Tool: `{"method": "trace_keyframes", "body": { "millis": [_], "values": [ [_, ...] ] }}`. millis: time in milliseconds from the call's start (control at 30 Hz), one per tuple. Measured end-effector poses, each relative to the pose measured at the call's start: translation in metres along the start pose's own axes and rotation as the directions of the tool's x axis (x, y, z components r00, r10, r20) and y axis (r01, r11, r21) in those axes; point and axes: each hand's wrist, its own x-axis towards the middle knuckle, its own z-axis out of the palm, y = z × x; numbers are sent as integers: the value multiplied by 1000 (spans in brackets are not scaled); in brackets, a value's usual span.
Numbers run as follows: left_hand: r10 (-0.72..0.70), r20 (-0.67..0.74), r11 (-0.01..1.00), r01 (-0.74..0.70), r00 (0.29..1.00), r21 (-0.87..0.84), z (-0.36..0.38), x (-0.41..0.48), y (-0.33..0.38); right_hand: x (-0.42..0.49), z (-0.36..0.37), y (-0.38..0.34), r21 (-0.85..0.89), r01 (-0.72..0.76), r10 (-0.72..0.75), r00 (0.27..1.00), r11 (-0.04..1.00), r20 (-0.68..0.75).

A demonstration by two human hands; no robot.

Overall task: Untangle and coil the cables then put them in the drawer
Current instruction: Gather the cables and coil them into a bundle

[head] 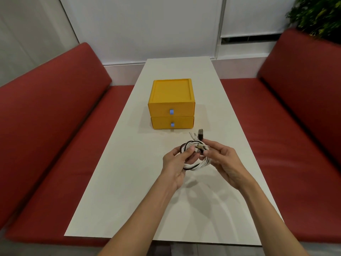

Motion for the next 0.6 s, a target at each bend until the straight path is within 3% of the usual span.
{"method": "trace_keyframes", "body": {
  "millis": [133, 267, 400, 600],
  "values": [
    [27, 23, 994, -29, 999, 103, -4, -2, -3, 1, 2, 0, -173, 0, -25, 989, 985, -143],
    [114, 38, 960, -120, 993, 255, -12, 0, -5, 0, 6, -2, -228, -50, 6, 981, 972, -193],
    [110, 92, 947, -133, 990, 292, -19, 1, 0, 0, 9, -4, -158, -105, 79, 984, 982, -161],
    [-71, 163, 980, 38, 984, 197, -25, -1, 8, -2, 6, -4, -42, -167, 162, 982, 985, -93]
  ]
}}
